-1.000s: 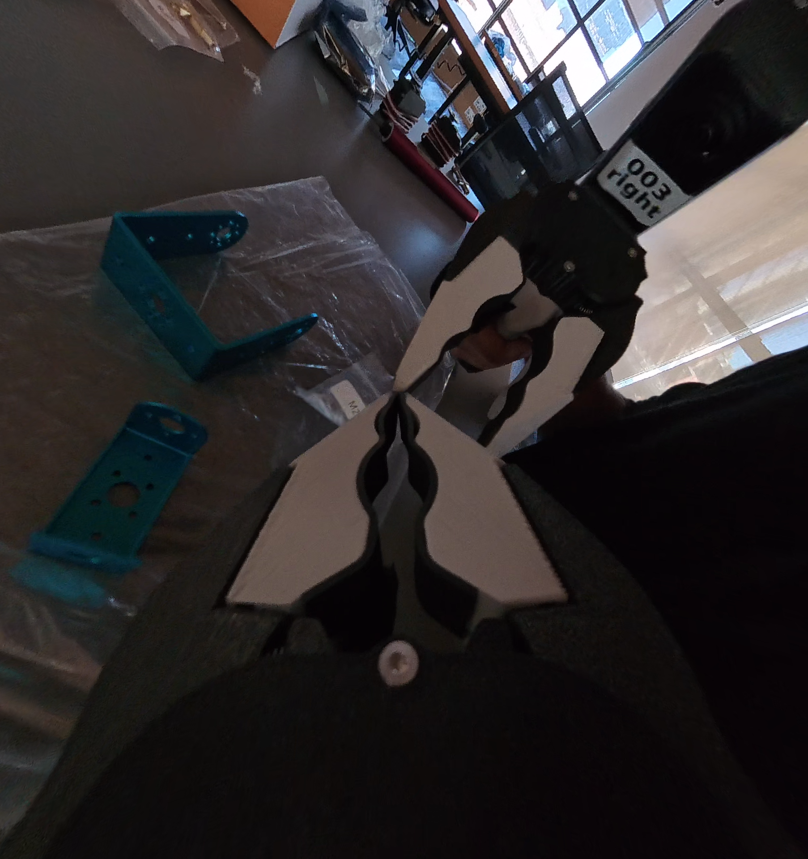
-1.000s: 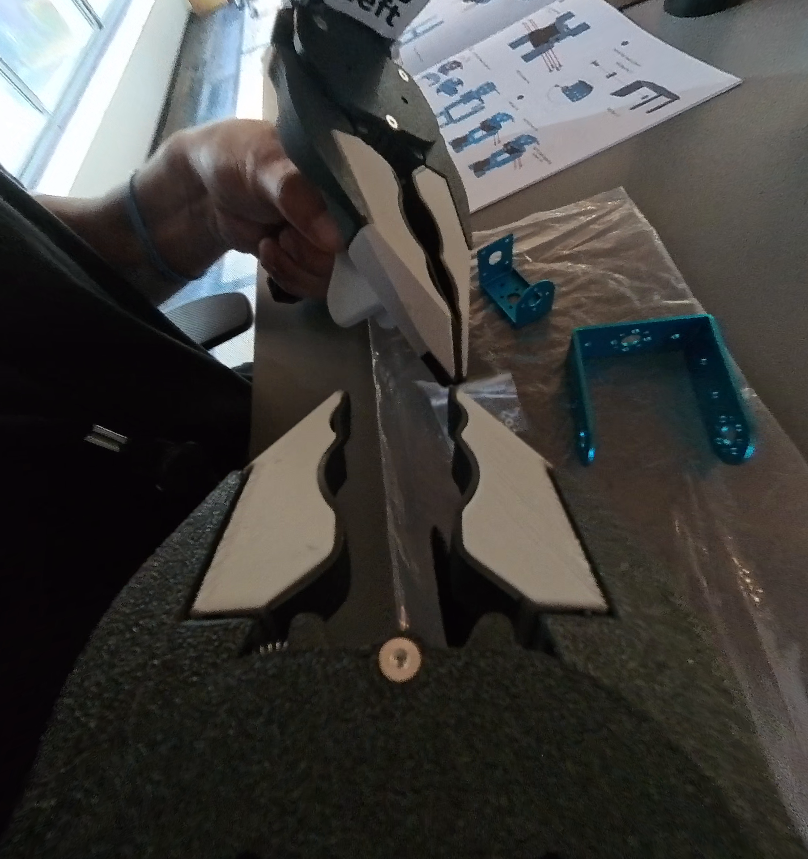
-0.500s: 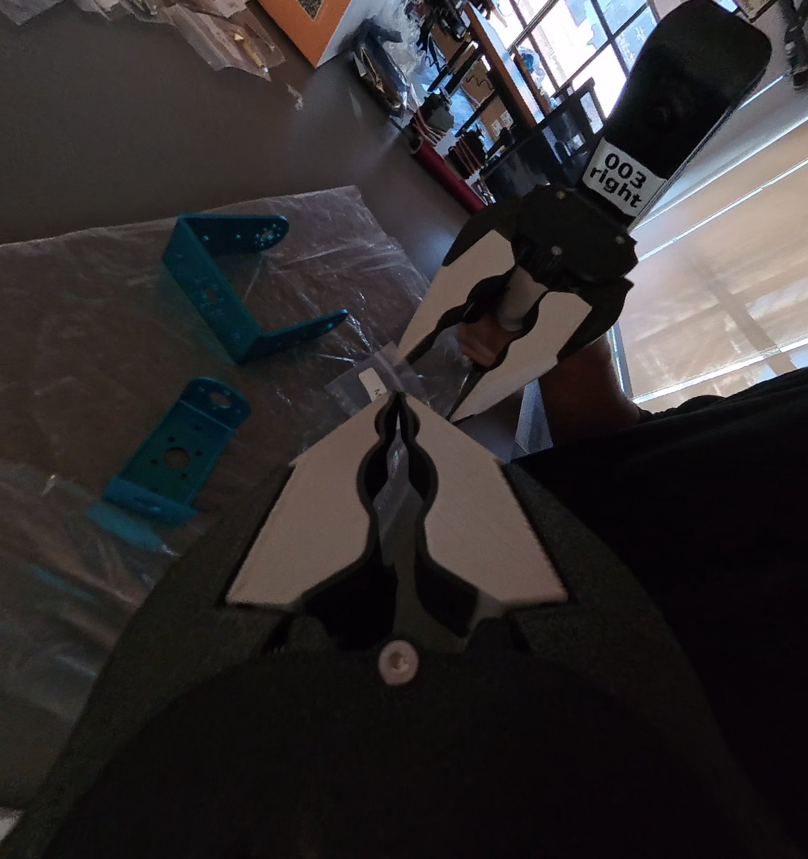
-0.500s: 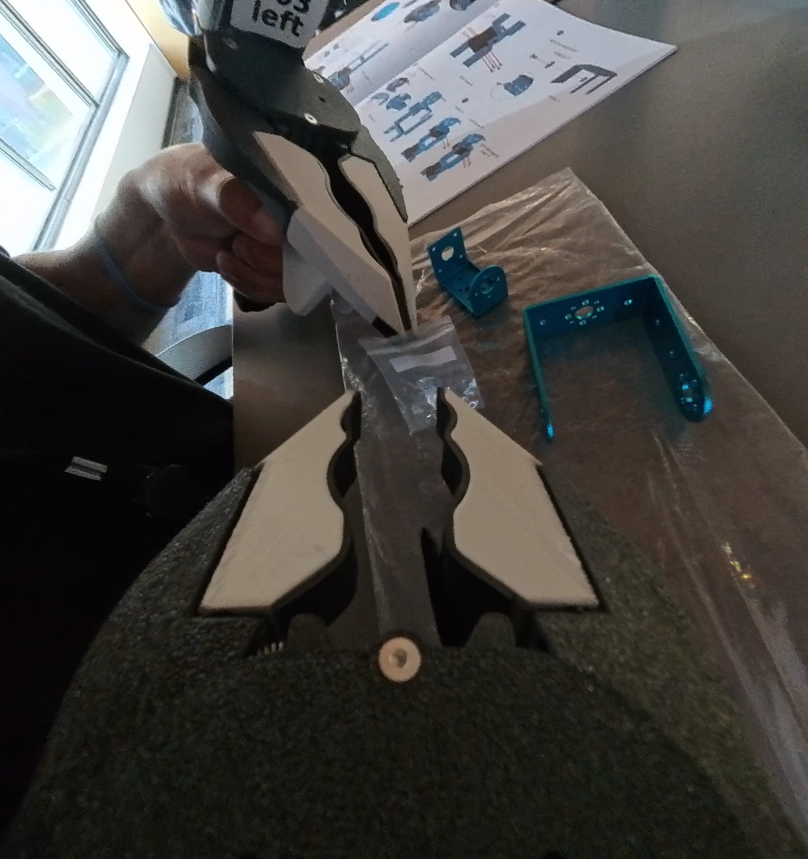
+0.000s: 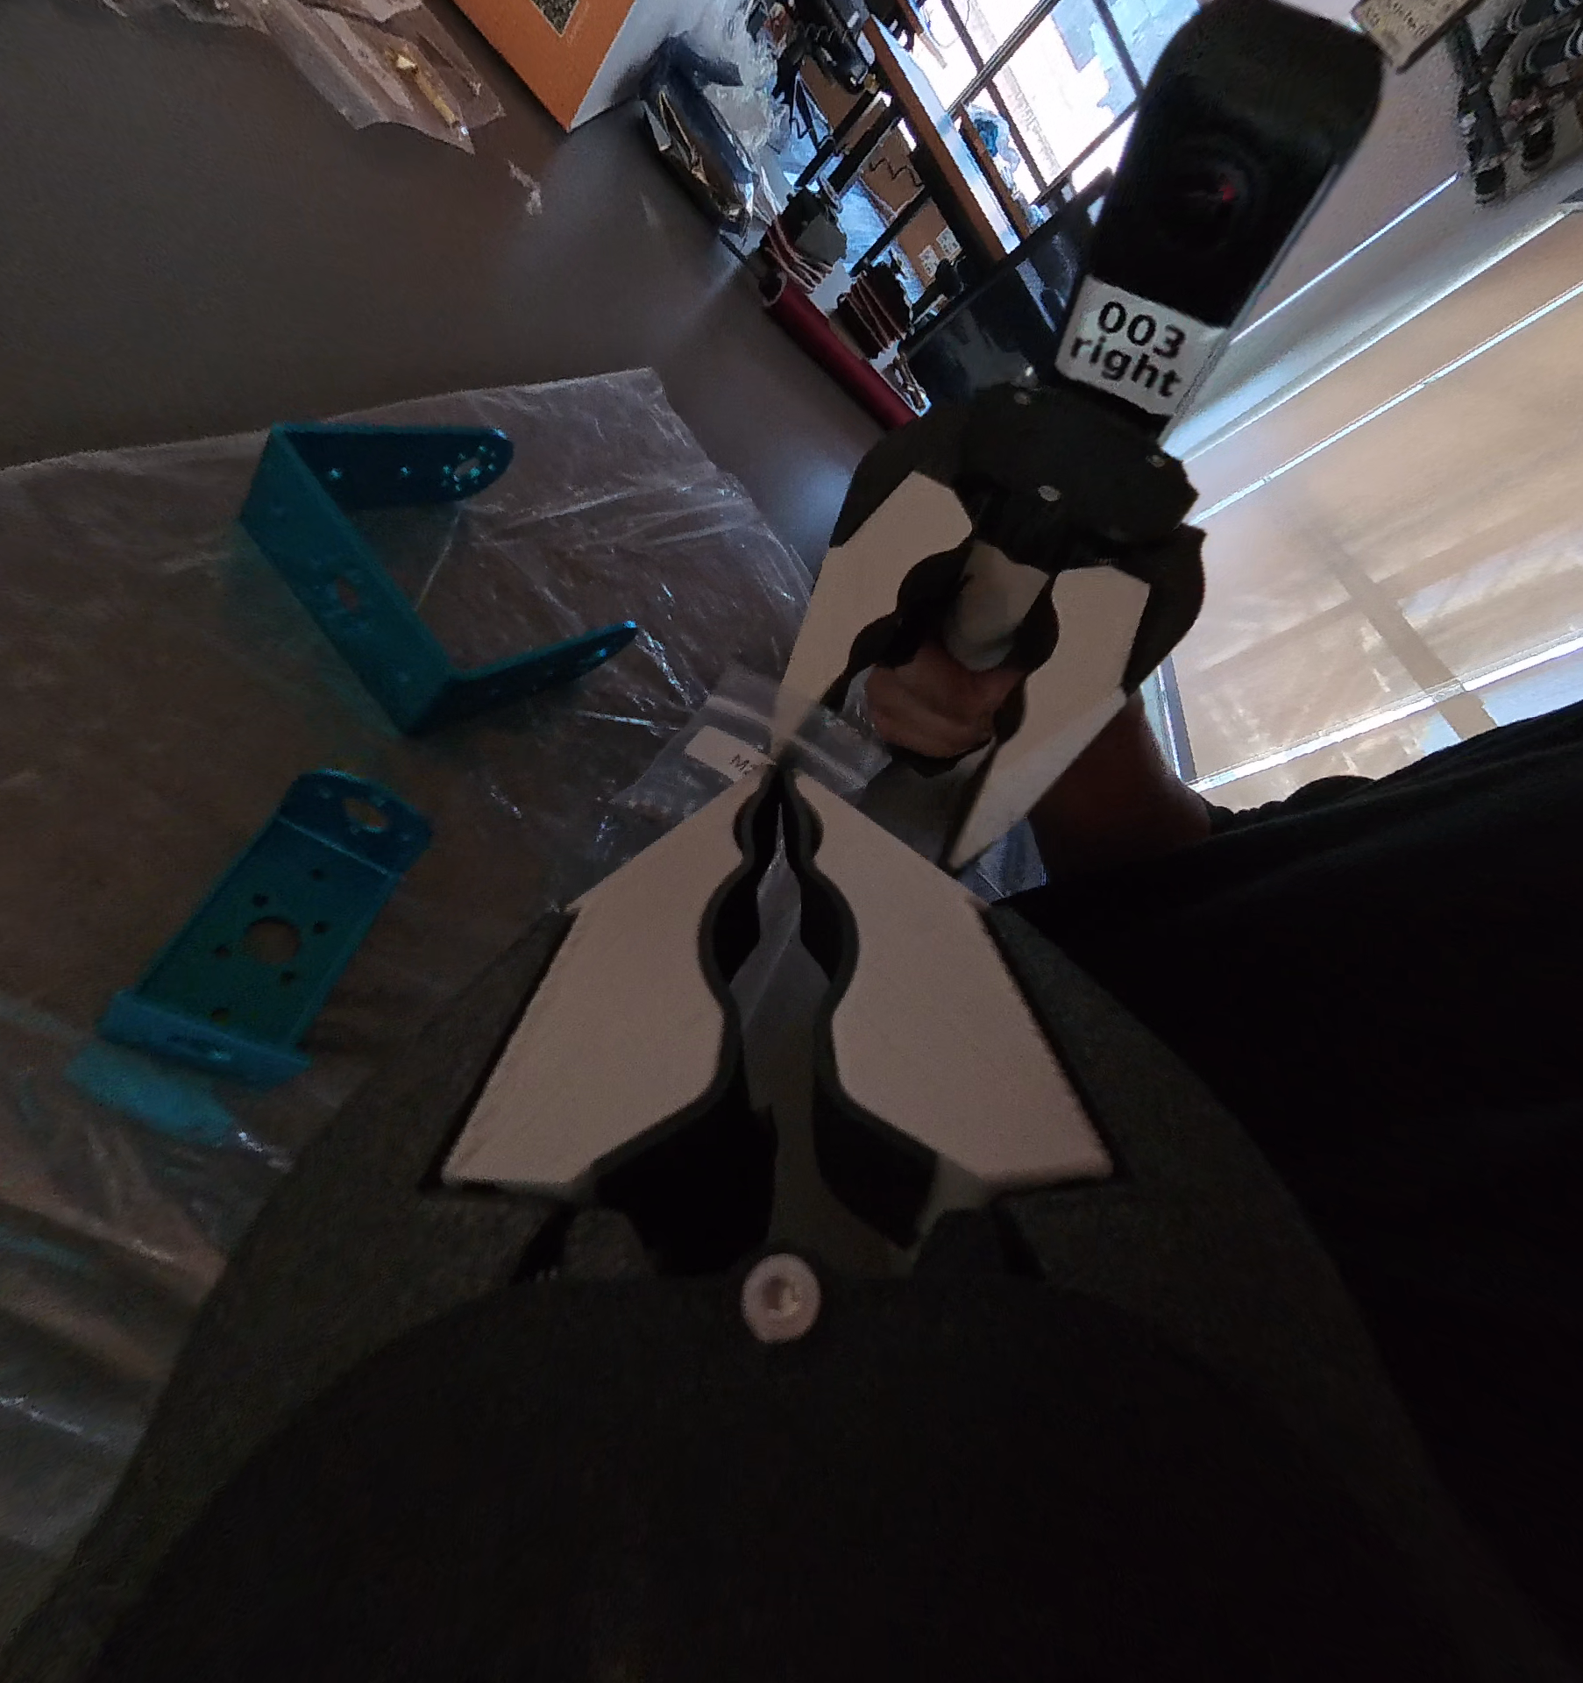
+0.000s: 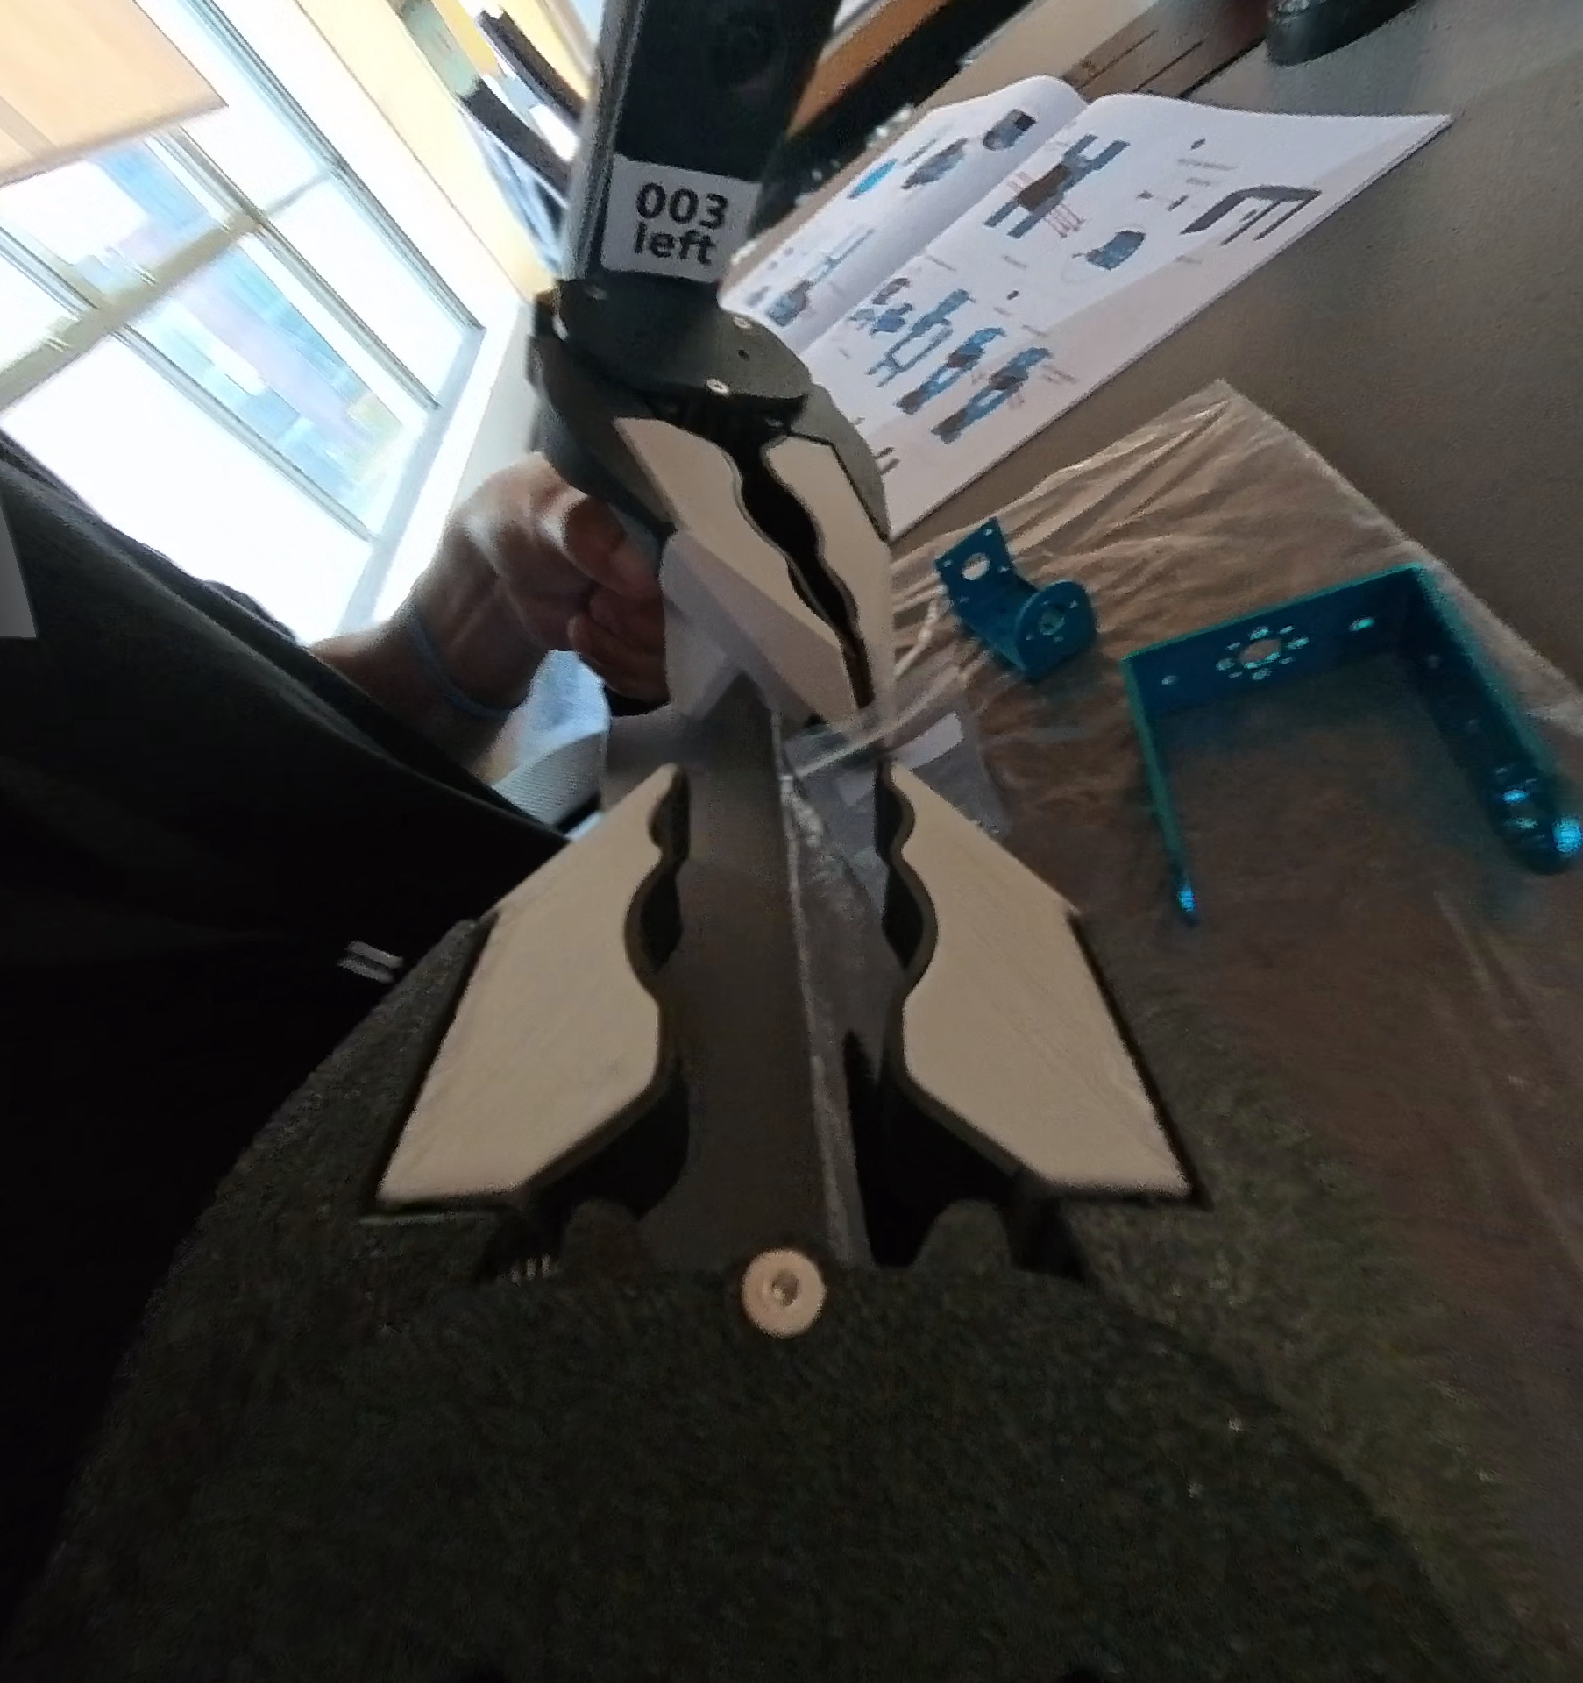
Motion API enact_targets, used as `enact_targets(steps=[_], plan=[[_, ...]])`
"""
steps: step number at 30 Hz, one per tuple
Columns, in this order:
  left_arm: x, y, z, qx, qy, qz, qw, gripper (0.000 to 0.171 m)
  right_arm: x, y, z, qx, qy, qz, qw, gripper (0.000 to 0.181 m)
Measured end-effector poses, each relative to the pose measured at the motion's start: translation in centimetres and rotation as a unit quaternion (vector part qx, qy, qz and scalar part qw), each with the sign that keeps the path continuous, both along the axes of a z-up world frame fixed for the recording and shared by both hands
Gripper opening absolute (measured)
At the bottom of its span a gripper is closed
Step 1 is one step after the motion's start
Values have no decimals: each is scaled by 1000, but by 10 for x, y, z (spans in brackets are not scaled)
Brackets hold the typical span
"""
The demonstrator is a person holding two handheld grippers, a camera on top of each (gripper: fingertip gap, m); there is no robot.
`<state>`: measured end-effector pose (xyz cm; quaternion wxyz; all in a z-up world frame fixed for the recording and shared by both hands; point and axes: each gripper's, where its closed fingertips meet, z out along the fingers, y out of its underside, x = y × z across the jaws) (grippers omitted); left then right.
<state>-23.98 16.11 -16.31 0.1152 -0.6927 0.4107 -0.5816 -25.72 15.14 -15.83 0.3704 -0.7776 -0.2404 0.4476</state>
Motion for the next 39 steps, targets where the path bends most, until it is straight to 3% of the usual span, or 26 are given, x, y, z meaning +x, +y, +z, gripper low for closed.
enact_targets(steps=[2, 5, 11, 16, 22, 25, 31, 33, 35, 39], plan=[[-1, -2, -1, 1, 2, -6, 1000, 0, -3, -6, 5, -27, 38, 19, 999, 50], [-2, -5, 1, 17, -5, -9, 1000, 0, -1, -8, 9, -48, 83, 26, 995, 50], [-3, -11, -5, 97, 9, -19, 995, 2, 8, 2, 14, -70, 133, 1, 989, 14], [1, -12, -4, 94, 10, -17, 995, 2, 9, 6, -3, -76, 78, -16, 994, 13], [-5, -1, -8, 112, 26, -3, 993, 2, 25, 5, -12, -57, -15, -37, 998, 23], [-3, 0, -12, 110, 31, -7, 993, 2, 17, -4, -19, -49, -44, -11, 998, 36], [6, -3, -6, 97, 14, -10, 995, 2, 8, 0, -31, 47, -183, -38, 981, 37], [8, -3, -5, 97, 10, -9, 995, 2, 9, 2, -34, 77, -223, -51, 970, 27], [9, -2, -3, 100, 7, -7, 995, 2, 15, 7, -30, 93, -236, -79, 964, 0], [1, 13, -2, 165, 9, 21, 986, 18, 25, 7, -13, 83, -174, -105, 976, 0]])
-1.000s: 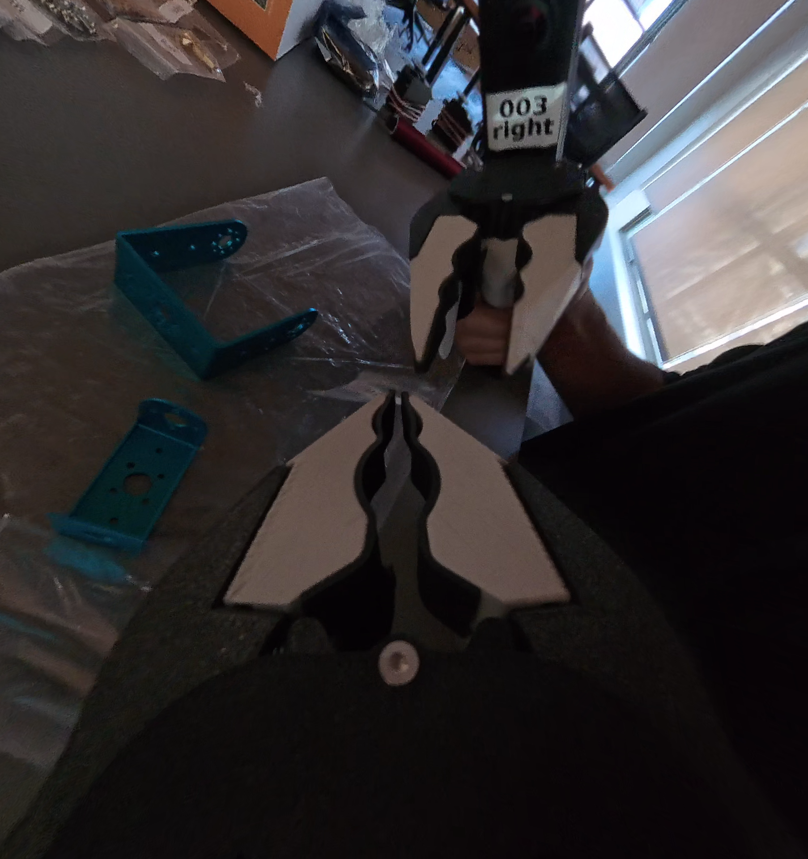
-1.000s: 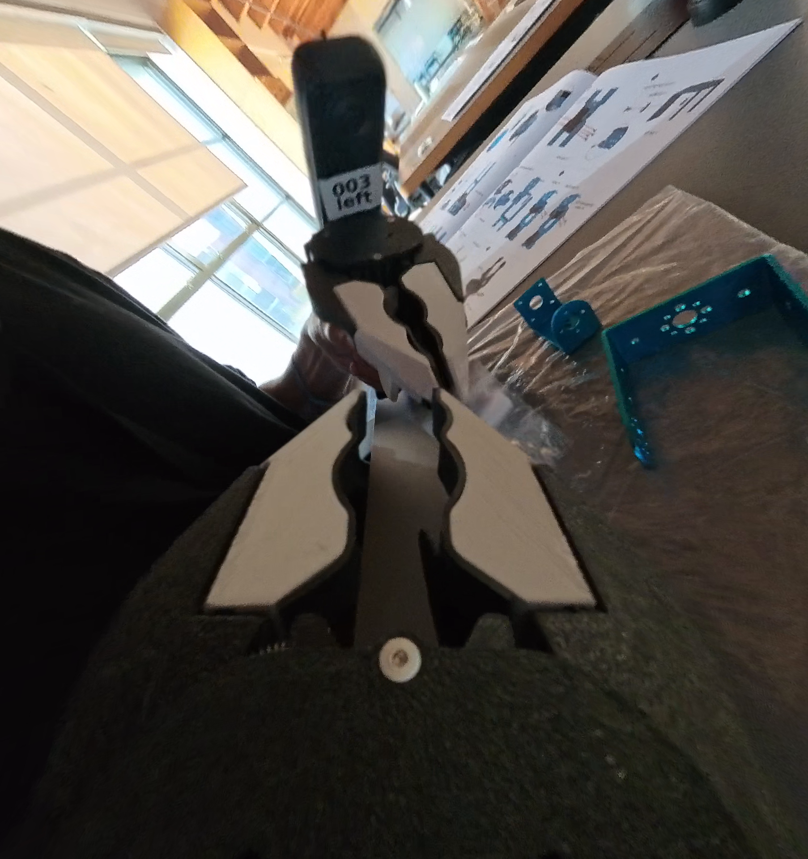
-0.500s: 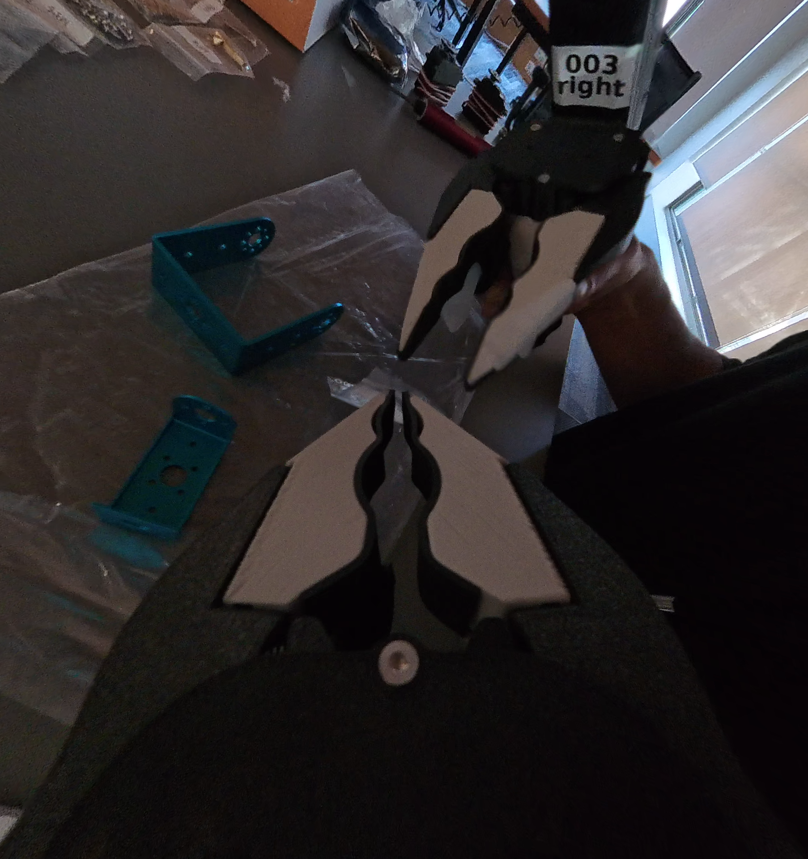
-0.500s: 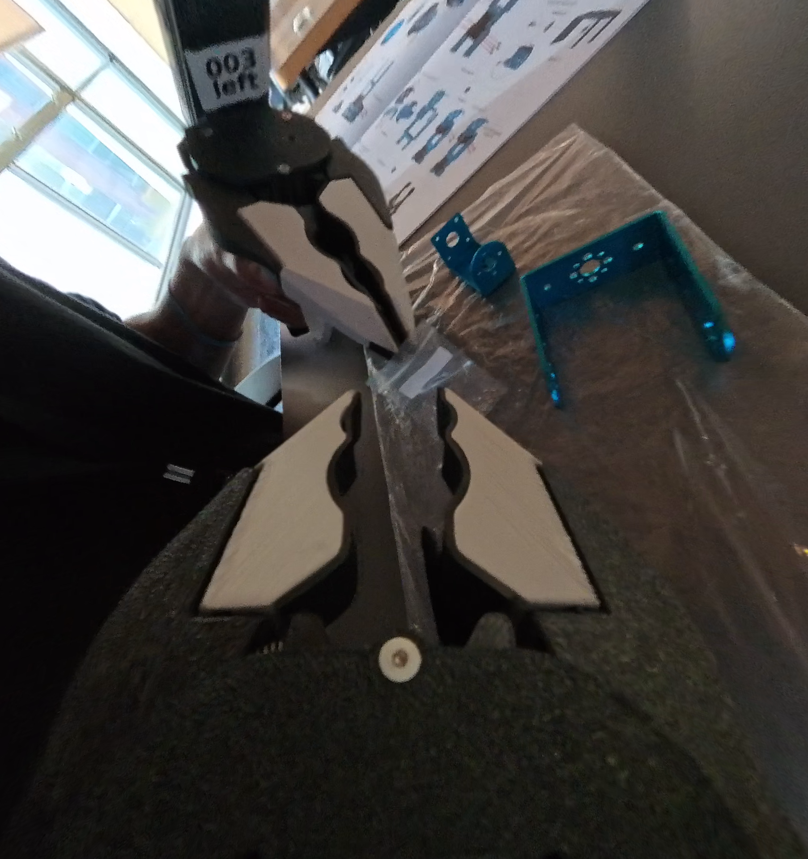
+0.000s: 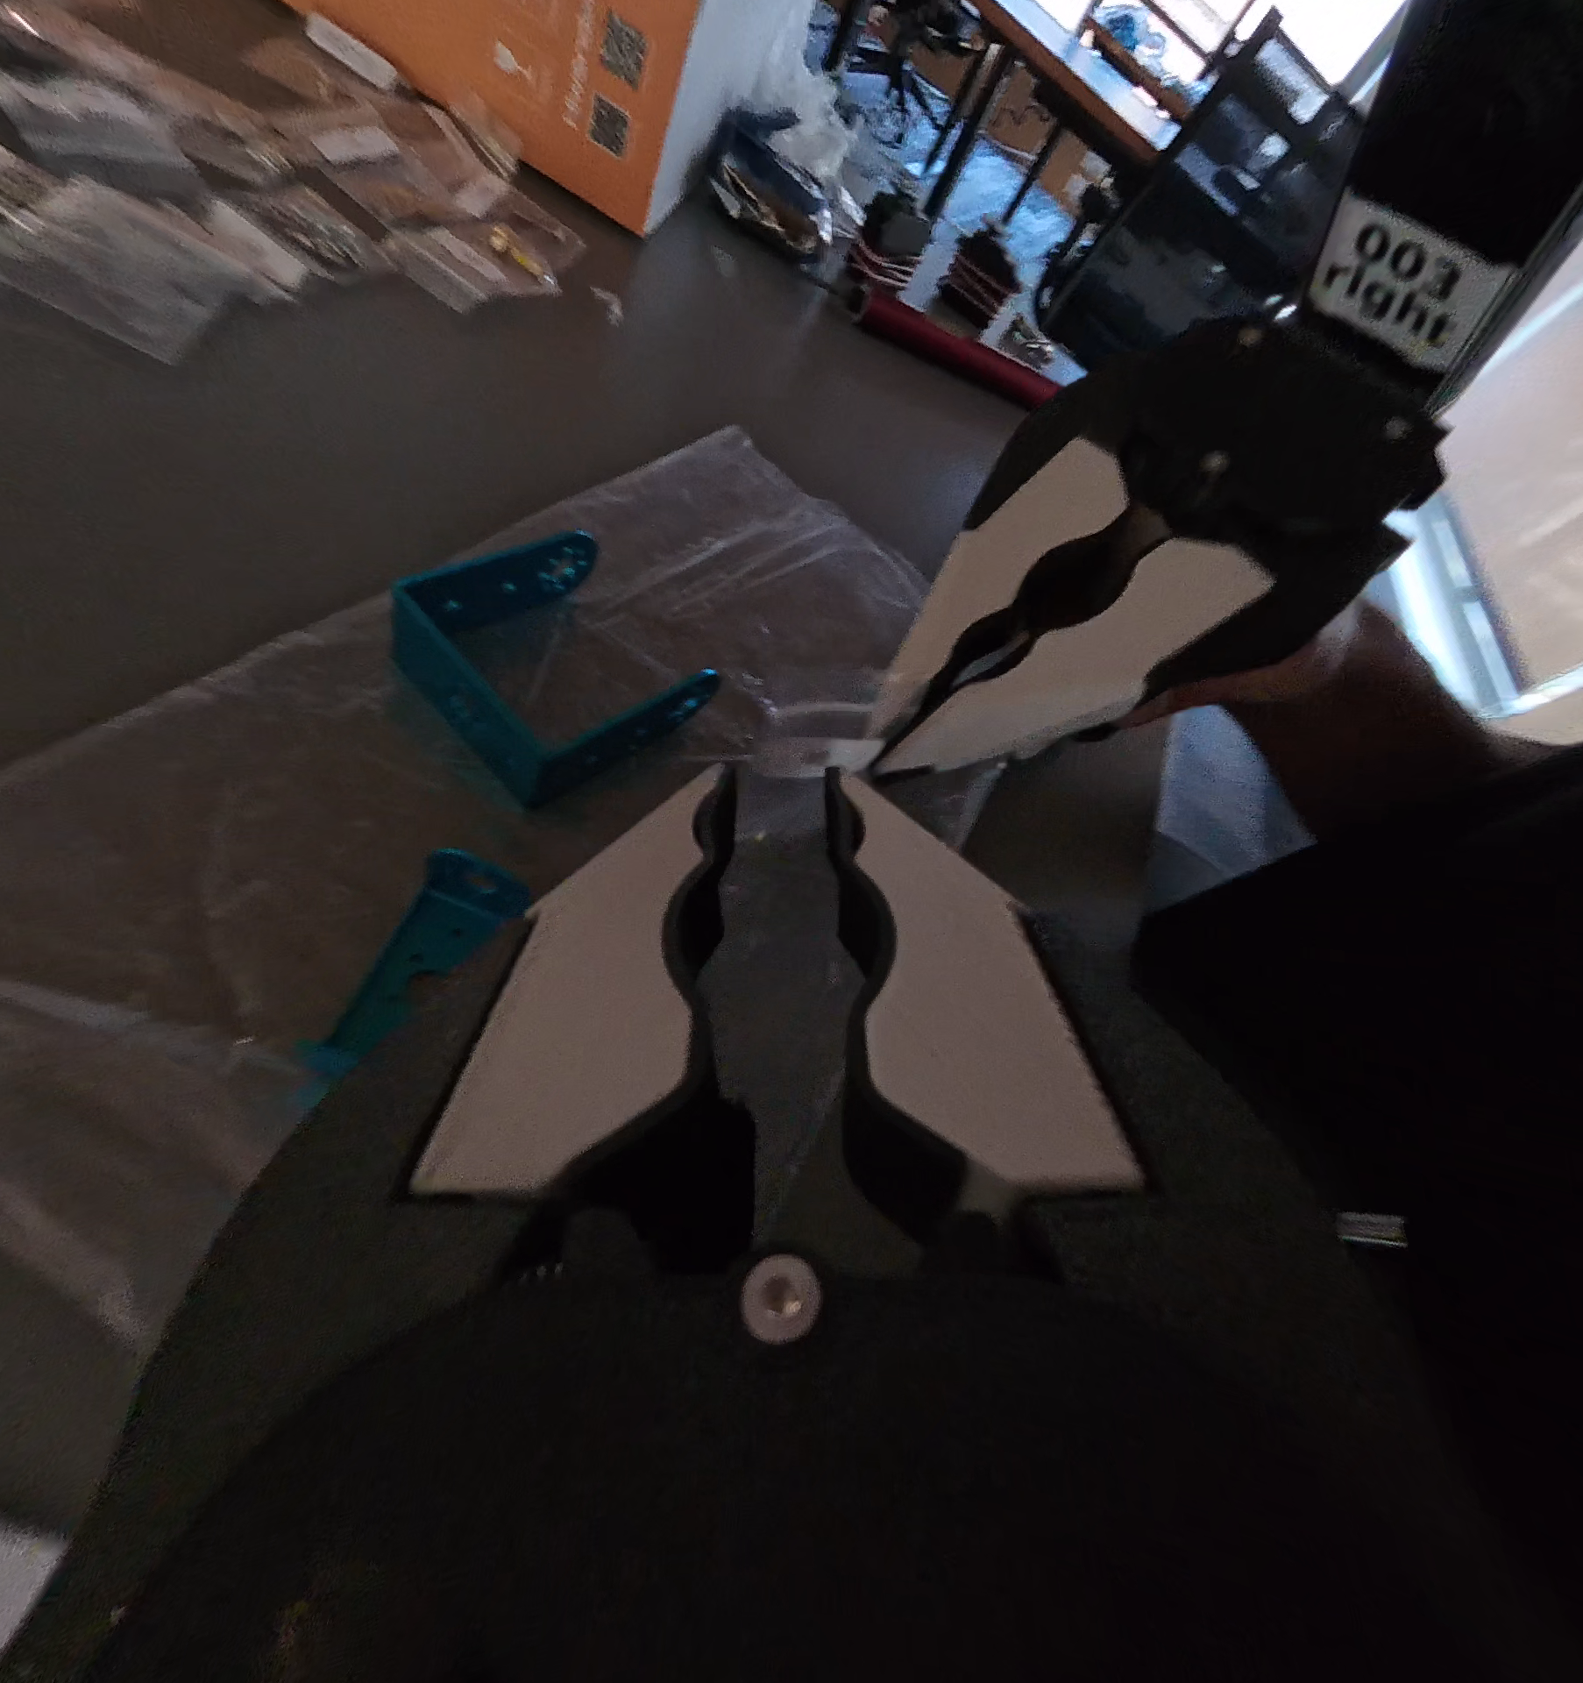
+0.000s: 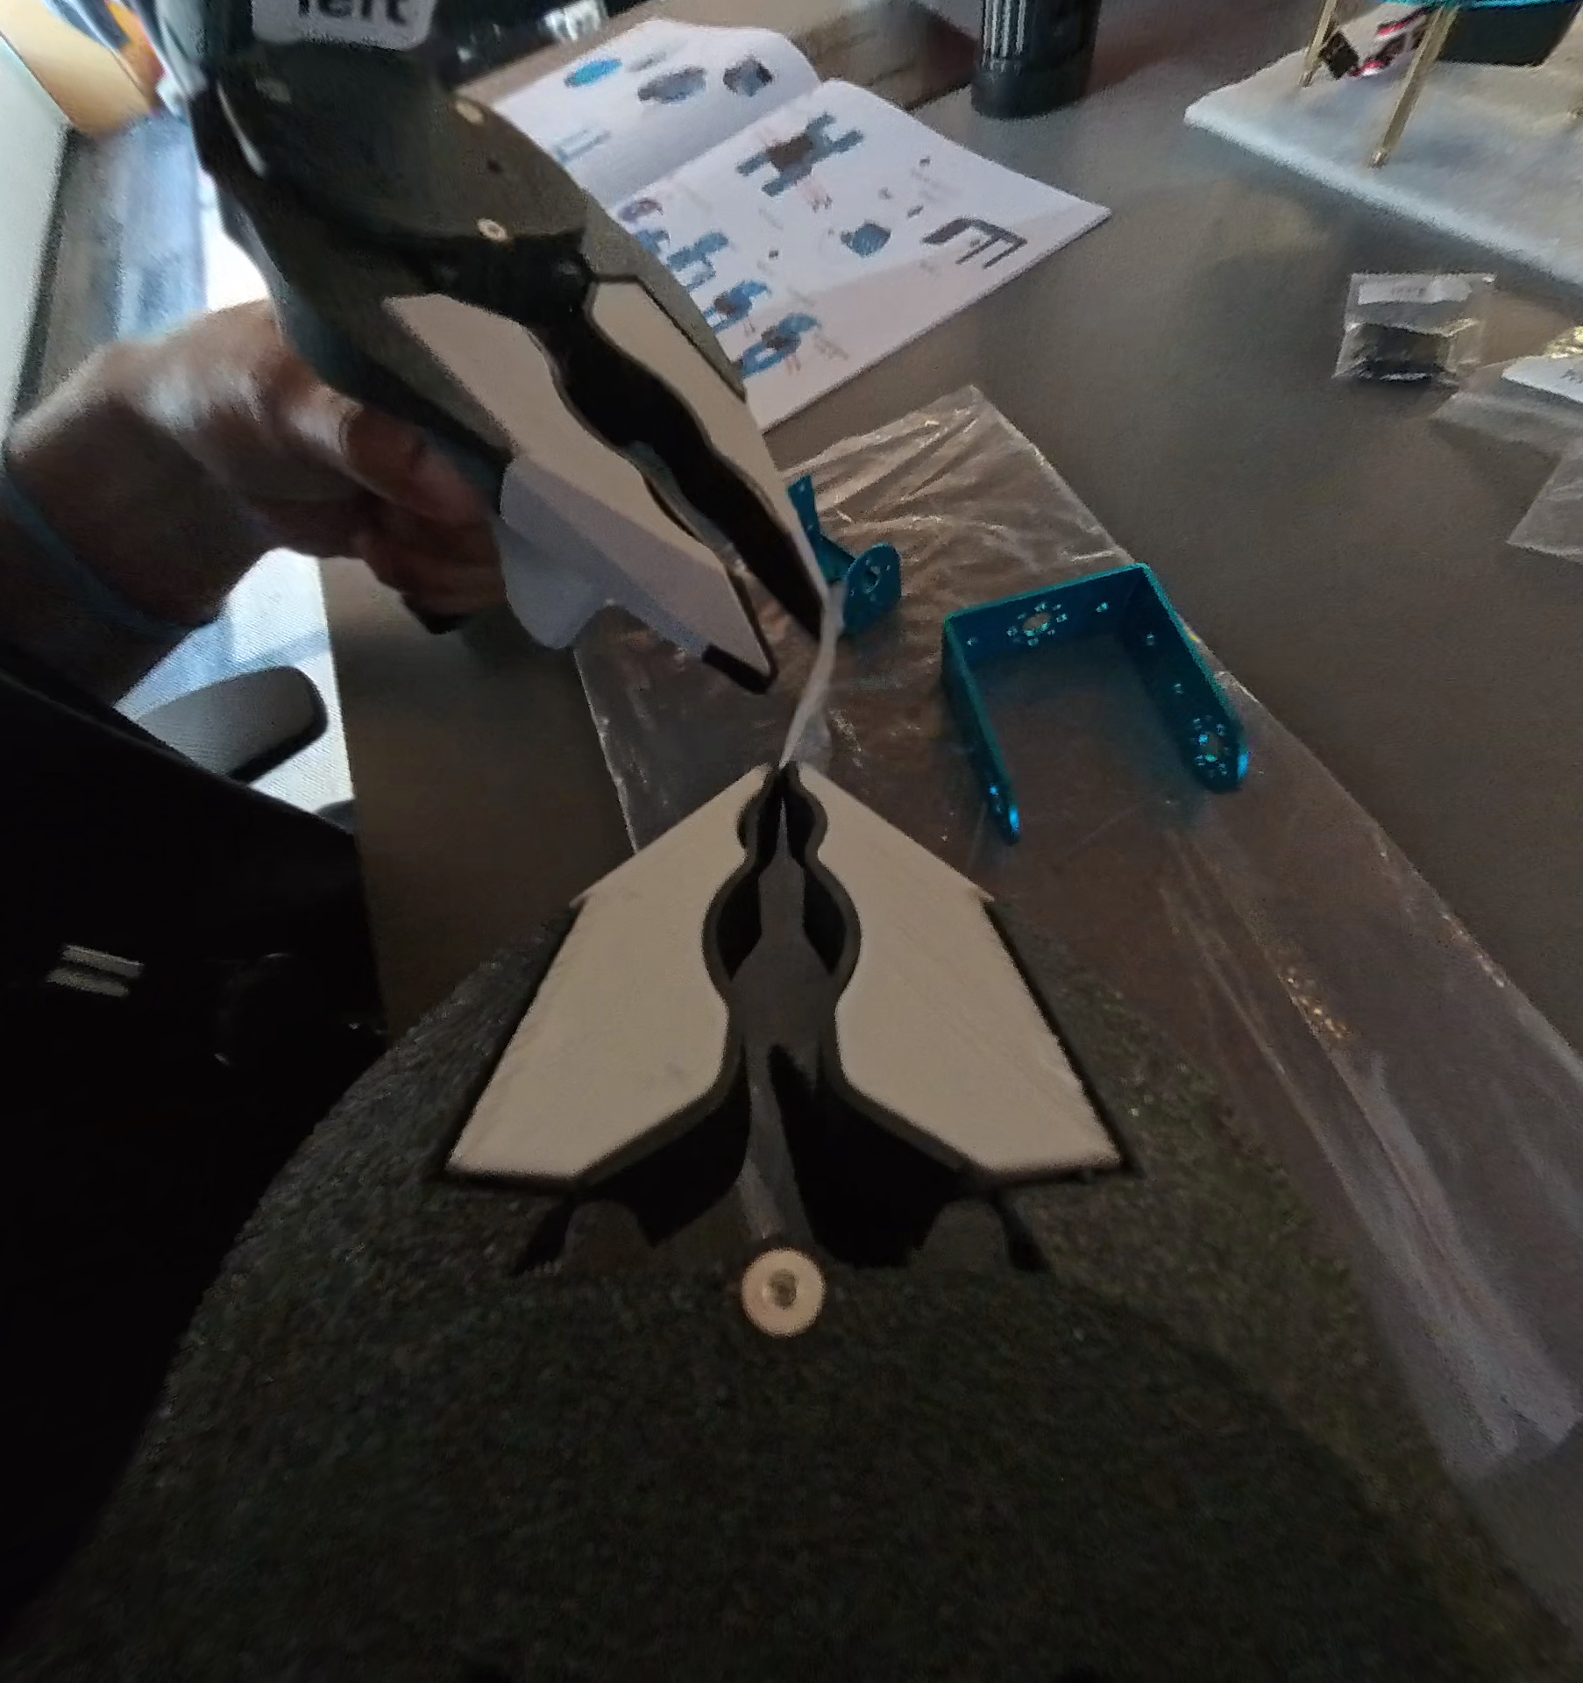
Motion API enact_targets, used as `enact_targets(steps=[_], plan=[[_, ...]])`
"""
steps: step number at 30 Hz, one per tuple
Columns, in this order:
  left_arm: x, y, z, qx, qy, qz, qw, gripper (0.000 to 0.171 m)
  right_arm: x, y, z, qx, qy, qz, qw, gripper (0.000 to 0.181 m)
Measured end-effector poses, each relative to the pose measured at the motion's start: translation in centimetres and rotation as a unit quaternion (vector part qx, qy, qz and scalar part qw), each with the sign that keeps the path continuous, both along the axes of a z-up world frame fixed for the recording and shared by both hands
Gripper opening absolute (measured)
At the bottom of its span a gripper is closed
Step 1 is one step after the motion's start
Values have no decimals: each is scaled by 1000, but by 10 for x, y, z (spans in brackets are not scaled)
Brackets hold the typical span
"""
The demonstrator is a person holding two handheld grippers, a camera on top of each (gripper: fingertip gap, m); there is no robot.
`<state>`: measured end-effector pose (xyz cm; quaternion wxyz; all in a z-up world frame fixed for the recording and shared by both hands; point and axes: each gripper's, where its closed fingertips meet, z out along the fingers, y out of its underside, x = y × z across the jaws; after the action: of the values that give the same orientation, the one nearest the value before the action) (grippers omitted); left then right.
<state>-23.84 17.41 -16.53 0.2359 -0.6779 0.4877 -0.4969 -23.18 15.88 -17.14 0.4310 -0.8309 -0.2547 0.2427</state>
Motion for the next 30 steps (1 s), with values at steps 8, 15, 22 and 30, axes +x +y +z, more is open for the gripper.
enact_targets(steps=[8, 15, 22, 30], plan=[[3, -19, 29, -22, -91, -78, 993, 25, -9, -20, 26, -7, 103, 95, 990, 0], [-2, -36, 34, -11, -118, -129, 984, 0, -6, -23, 29, -23, 151, 100, 983, 20], [-7, -46, 40, 51, -138, -143, 979, 0, 0, -19, 48, -19, 217, 96, 971, 23], [-7, -47, 36, 46, -128, -144, 980, 0, 1, -14, 47, -14, 197, 85, 977, 23]])
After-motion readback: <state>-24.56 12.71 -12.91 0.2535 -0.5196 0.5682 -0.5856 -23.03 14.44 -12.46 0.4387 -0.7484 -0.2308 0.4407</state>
